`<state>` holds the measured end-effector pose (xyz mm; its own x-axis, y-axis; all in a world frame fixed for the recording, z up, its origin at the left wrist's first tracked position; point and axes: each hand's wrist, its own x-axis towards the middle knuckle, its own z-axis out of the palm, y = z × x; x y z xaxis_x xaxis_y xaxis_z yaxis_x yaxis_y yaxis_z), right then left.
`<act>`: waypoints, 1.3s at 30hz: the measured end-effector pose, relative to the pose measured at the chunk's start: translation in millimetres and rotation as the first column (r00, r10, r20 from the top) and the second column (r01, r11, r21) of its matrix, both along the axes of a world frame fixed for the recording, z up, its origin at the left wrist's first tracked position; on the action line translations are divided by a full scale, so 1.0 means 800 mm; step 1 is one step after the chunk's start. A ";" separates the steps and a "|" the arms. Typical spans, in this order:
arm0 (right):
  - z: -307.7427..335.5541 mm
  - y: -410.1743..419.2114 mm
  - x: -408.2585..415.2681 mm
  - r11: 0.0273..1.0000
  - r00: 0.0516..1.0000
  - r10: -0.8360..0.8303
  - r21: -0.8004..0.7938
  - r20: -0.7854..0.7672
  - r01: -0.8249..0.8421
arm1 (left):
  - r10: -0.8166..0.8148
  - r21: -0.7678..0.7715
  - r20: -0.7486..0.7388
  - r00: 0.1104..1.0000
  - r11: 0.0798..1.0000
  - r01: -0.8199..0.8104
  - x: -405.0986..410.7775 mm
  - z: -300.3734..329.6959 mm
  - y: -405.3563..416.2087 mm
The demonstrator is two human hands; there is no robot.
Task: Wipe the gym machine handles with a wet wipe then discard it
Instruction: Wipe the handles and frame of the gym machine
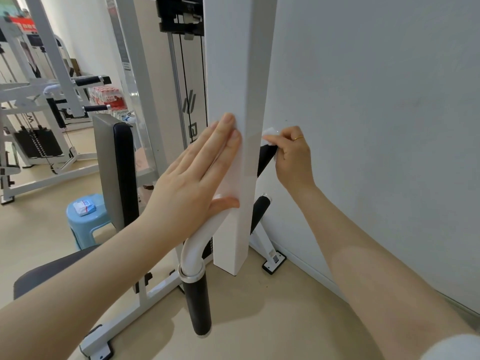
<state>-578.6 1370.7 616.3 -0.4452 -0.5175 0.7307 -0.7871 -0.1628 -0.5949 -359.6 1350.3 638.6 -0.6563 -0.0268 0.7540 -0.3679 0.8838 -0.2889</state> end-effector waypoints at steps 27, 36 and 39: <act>-0.092 0.076 0.011 0.966 0.726 -0.010 0.194 0.687 -0.169 | -0.079 0.062 -0.005 0.997 0.995 0.079 -0.019 -0.001 0.026; -0.117 0.122 0.081 0.904 0.952 -0.019 0.412 0.305 -0.113 | -0.183 0.121 0.001 0.983 0.976 0.182 0.002 -0.012 0.011; -0.091 0.162 0.132 0.954 0.858 -0.047 0.279 0.511 -0.113 | -0.245 0.303 0.016 0.969 0.925 0.229 0.040 -0.023 0.019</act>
<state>-472.9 1500.4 543.5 -0.6893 -0.6896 0.2222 -0.3591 0.0587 -0.9315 -327.4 1365.1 620.4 -0.7093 -0.0830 0.7000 -0.1287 0.9916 -0.0128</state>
